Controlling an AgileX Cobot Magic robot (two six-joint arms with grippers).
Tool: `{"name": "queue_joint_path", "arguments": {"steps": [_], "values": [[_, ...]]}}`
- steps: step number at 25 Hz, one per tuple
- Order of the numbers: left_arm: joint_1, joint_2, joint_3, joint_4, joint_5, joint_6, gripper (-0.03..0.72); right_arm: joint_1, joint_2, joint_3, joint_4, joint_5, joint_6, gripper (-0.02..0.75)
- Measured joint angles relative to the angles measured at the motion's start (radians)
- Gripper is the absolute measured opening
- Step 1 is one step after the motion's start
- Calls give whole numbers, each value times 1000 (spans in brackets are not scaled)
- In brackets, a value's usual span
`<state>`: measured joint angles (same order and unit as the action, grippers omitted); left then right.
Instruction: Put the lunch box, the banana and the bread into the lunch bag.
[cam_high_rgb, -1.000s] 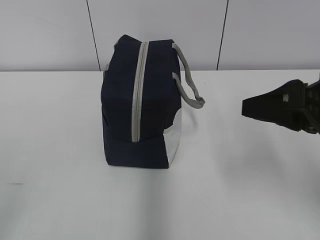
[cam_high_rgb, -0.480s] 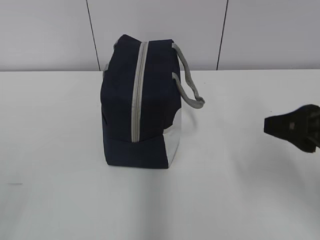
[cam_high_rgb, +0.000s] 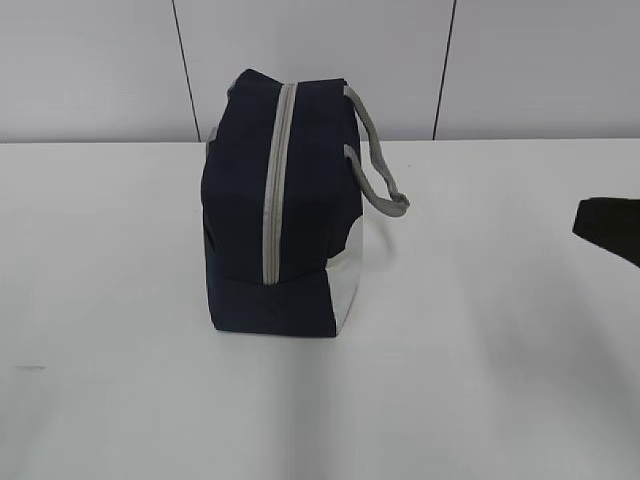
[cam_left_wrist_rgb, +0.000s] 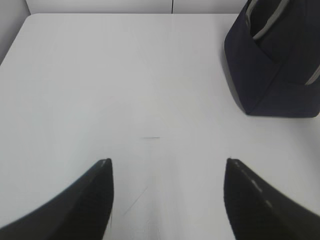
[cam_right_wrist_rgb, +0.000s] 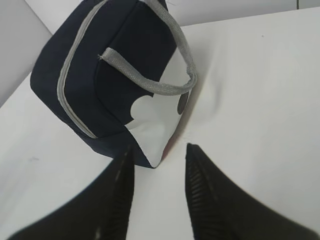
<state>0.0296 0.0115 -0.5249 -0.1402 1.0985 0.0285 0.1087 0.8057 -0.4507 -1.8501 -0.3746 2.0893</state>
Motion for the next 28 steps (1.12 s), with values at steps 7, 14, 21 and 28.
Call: {"name": "queue_joint_path", "arguments": {"steps": [7,14,21,28], "values": [[0,0,0,0,0,0,498,0,-20,2,0,47,43,283],[0,0,0,0,0,-2,499,0,-22,88,49,141,-44,282],[0,0,0,0,0,-2,499,61,-22,100,359,168,-581,282],[0,0,0,0,0,-2,499,216,-23,90,1161,518,-1397,282]]}}
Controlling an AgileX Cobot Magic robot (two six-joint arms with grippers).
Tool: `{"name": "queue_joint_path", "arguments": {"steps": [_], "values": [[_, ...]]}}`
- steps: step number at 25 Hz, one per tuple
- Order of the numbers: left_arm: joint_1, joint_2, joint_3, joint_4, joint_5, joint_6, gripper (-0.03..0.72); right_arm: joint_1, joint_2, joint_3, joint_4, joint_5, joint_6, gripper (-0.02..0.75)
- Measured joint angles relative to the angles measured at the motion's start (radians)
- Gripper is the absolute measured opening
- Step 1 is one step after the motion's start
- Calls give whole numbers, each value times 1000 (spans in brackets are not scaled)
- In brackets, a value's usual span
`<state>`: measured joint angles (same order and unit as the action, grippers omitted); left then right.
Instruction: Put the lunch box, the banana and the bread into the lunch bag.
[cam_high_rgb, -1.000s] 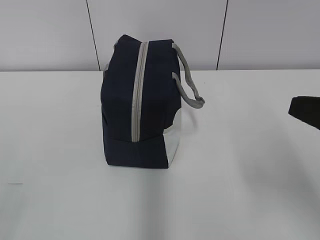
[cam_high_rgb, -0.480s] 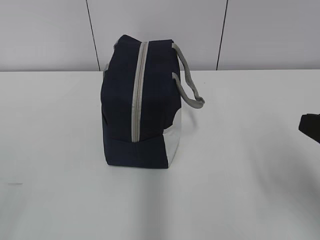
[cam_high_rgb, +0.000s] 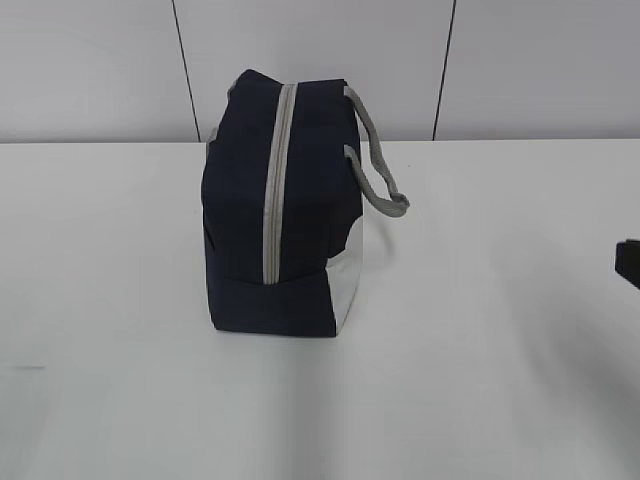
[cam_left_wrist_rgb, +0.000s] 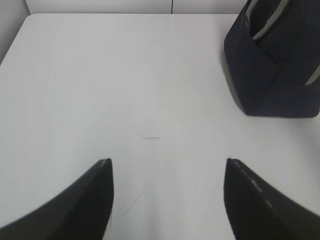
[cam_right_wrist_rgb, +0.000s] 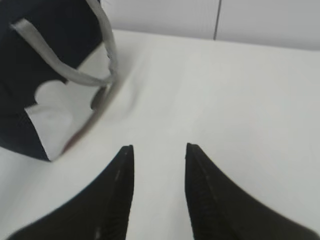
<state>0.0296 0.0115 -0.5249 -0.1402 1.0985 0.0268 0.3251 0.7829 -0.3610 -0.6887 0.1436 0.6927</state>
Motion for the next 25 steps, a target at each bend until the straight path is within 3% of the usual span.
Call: {"name": "queue_joint_path", "arguments": {"steps": [4,8,14,18,21,25], "values": [[0,0,0,0,0,0,498,55,-4,-50,409,216,-409,282],[0,0,0,0,0,0,498,69,-71,-127,608,423,-627,282],[0,0,0,0,0,0,498,71,-311,-186,701,754,-770,287],[0,0,0,0,0,0,498,71,-494,-188,764,928,-842,375],[0,0,0,0,0,0,498,71,-595,-182,777,976,-852,453],[0,0,0,0,0,0,498,71,-688,-144,743,989,-830,474]]}}
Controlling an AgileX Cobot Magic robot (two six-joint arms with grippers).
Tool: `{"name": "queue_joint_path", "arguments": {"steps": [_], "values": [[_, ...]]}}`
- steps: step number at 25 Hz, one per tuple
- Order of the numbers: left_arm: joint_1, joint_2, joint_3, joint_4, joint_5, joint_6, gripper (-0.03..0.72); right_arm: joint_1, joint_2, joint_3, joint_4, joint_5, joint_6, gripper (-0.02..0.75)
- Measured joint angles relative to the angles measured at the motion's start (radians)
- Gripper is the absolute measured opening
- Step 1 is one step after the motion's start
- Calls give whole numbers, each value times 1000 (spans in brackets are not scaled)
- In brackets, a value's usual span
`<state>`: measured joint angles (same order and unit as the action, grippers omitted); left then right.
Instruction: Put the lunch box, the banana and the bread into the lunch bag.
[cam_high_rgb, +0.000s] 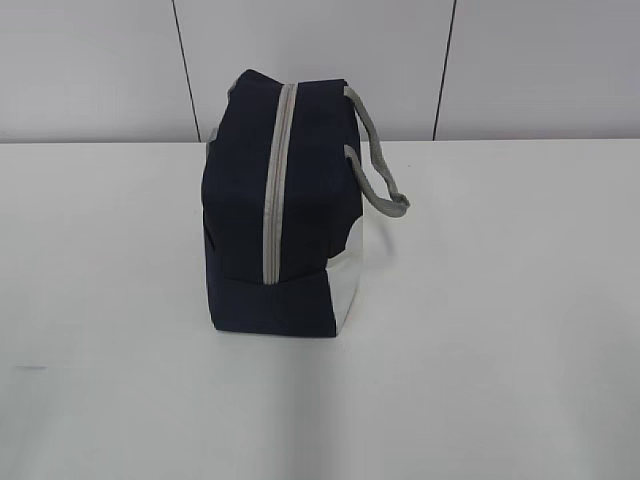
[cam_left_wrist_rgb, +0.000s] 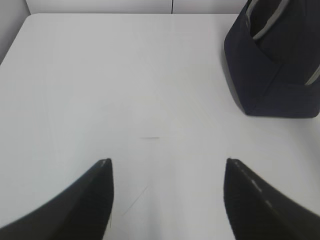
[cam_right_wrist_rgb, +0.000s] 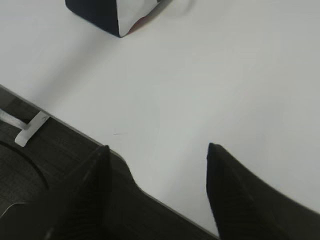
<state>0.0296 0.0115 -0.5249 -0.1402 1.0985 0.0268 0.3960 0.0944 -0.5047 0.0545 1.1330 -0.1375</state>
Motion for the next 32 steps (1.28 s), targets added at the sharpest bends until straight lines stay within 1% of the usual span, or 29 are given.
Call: {"name": "queue_joint_path", "arguments": {"steps": [8,12,24,26,32], "values": [[0,0,0,0,0,0,498,0,-55,0,-24,0,22,482],[0,0,0,0,0,0,498,0,-58,0,-55,0,61,482],[0,0,0,0,0,0,498,-5,-58,0,-64,0,76,482],[0,0,0,0,0,0,498,-33,-58,0,-64,0,76,482],[0,0,0,0,0,0,498,-179,-108,0,-44,0,63,482]]}}
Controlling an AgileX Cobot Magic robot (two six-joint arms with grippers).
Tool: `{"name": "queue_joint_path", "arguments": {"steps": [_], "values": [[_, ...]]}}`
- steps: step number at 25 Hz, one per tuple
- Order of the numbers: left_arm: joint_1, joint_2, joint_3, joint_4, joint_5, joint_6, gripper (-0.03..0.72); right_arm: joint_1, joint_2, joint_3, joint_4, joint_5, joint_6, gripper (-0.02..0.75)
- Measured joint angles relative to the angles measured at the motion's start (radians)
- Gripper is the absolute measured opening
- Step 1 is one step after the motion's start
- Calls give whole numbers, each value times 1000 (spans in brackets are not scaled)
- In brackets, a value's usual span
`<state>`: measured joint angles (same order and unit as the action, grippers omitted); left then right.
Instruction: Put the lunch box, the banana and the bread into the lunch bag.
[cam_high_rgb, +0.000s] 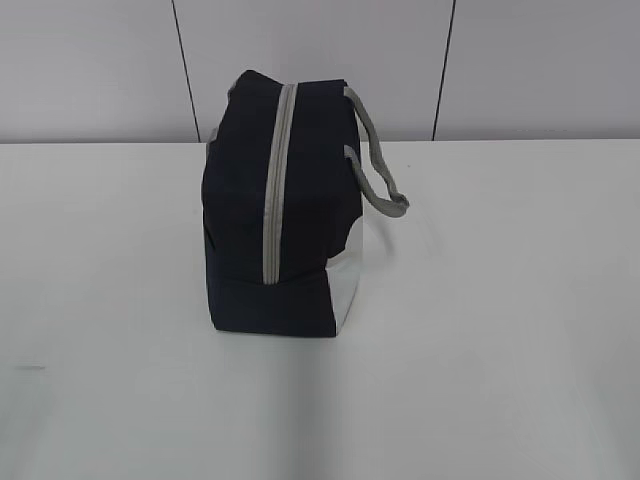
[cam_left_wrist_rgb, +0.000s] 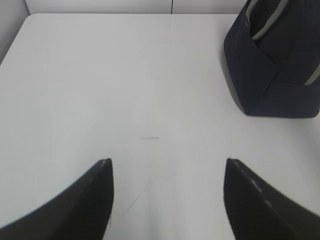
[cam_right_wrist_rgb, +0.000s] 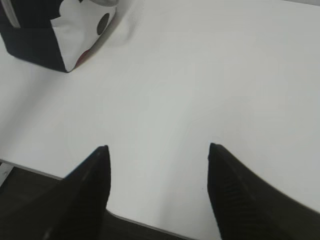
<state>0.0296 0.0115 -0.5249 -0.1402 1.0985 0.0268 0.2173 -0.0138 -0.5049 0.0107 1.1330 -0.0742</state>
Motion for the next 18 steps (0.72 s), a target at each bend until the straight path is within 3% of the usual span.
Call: {"name": "queue_joint_path", "arguments": {"steps": [6,18], "values": [[0,0,0,0,0,0,498,-98,-3,0,79,1,-33,481],[0,0,0,0,0,0,498,-105,-3,2,55,1,2,482]]}}
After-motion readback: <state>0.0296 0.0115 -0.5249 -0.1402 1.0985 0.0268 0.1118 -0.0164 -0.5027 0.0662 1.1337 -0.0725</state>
